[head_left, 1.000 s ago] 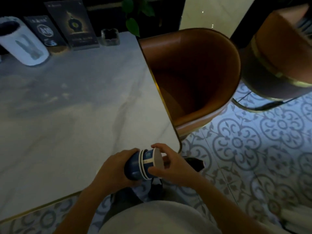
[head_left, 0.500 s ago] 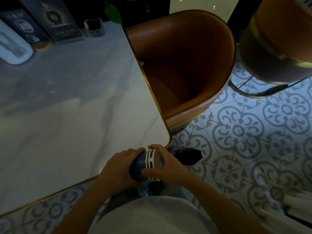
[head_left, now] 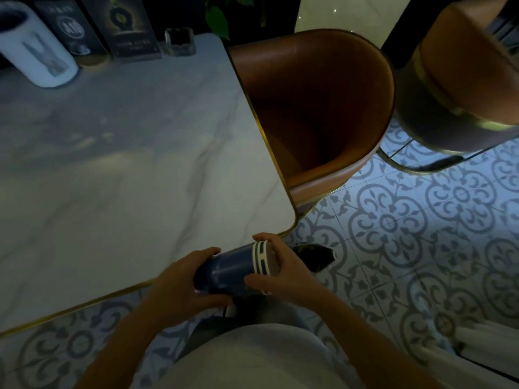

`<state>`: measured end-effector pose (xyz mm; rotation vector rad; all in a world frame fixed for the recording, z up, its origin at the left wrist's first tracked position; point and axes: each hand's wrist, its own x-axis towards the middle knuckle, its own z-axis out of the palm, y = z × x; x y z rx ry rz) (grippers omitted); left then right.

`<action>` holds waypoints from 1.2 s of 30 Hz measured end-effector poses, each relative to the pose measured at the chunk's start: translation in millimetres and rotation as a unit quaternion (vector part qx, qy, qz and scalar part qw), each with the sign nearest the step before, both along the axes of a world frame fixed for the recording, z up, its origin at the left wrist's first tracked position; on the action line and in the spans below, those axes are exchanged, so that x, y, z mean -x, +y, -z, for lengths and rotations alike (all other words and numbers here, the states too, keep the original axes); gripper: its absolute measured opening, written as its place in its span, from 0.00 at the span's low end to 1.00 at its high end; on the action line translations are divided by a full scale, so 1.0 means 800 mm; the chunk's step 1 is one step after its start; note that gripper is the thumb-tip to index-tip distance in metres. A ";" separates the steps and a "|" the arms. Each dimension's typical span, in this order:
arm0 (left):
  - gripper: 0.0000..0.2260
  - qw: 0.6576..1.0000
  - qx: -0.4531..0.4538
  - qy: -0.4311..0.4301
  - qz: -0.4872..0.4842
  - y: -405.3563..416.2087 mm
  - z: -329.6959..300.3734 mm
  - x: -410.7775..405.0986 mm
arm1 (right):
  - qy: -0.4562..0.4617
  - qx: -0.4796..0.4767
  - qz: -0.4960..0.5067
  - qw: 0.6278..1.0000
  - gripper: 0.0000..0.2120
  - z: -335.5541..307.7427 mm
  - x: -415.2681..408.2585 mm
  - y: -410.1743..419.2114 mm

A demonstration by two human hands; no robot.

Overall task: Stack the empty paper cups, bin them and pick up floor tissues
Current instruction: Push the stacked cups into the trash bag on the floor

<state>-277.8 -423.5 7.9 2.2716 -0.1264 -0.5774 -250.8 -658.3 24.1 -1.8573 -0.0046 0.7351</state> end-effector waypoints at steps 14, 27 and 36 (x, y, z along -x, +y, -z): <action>0.19 0.967 0.153 0.083 -0.188 0.030 0.051 0.125 | 0.031 0.084 0.078 0.993 0.32 -0.005 0.090 0.006; 0.16 0.969 0.136 0.068 -0.197 -0.068 0.048 0.109 | 0.017 0.113 -0.009 0.993 0.34 0.010 0.090 -0.110; 0.20 0.972 0.094 0.069 -0.204 -0.227 0.053 0.077 | -0.010 0.132 -0.007 0.991 0.19 0.049 0.060 -0.270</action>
